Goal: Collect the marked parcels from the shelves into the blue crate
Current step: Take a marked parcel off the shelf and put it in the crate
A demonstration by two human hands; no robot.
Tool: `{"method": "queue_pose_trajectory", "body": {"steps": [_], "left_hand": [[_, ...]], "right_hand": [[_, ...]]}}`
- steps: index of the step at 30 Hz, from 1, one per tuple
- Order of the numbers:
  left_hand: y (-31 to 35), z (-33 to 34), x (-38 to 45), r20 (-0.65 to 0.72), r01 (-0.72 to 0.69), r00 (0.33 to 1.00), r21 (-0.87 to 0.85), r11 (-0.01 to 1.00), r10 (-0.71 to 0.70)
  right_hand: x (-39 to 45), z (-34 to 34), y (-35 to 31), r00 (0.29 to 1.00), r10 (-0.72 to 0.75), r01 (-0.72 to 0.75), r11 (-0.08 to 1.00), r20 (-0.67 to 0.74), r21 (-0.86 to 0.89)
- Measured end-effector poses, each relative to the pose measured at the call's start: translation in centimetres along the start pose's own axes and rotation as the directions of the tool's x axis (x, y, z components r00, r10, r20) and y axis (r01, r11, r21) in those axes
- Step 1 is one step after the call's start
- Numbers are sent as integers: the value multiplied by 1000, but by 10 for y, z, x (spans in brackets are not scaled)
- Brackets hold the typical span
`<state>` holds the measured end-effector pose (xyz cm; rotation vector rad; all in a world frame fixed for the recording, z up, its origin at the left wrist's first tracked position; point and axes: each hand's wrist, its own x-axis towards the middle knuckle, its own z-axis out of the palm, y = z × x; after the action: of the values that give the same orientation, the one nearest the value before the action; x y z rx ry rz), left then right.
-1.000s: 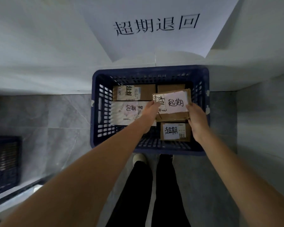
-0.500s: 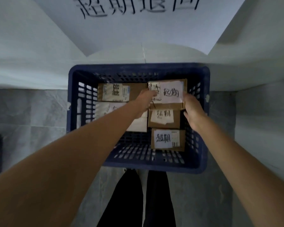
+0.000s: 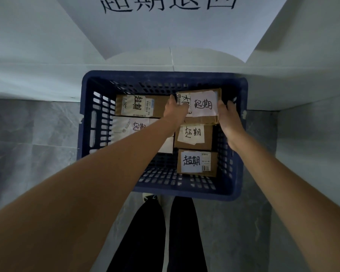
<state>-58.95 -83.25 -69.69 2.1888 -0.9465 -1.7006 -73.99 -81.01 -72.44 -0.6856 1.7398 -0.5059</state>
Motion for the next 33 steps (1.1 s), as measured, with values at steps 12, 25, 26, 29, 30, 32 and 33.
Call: {"method": "queue_pose_trajectory", "body": {"steps": [12, 25, 26, 29, 30, 32, 33], "left_hand": [[2, -91, -101, -94, -213, 952, 479, 852, 291], [-18, -301, -347, -394, -73, 647, 820, 568, 653], [-25, -324, -367, -432, -15, 611, 832, 555, 664], [-55, -384, -435, -617, 152, 482, 758, 634, 622], [-67, -400, -459, -686, 197, 430, 705, 681, 587], [-97, -426, -509, -789, 264, 327, 604, 752, 519], [-113, -438, -534, -823, 298, 284, 564, 770, 493]], "right_hand": [[-98, 1, -82, 906, -422, 400, 833, 27, -383], [-327, 131, -253, 342, -732, 871, 12, 590, -490], [-347, 148, -265, 273, -740, 880, -66, 615, -471], [-413, 200, -289, 83, -742, 881, -258, 666, -397], [-437, 218, -293, 37, -737, 881, -295, 675, -370], [-488, 255, -295, -29, -715, 888, -340, 699, -311], [-514, 274, -295, -70, -702, 890, -365, 708, -274]]}}
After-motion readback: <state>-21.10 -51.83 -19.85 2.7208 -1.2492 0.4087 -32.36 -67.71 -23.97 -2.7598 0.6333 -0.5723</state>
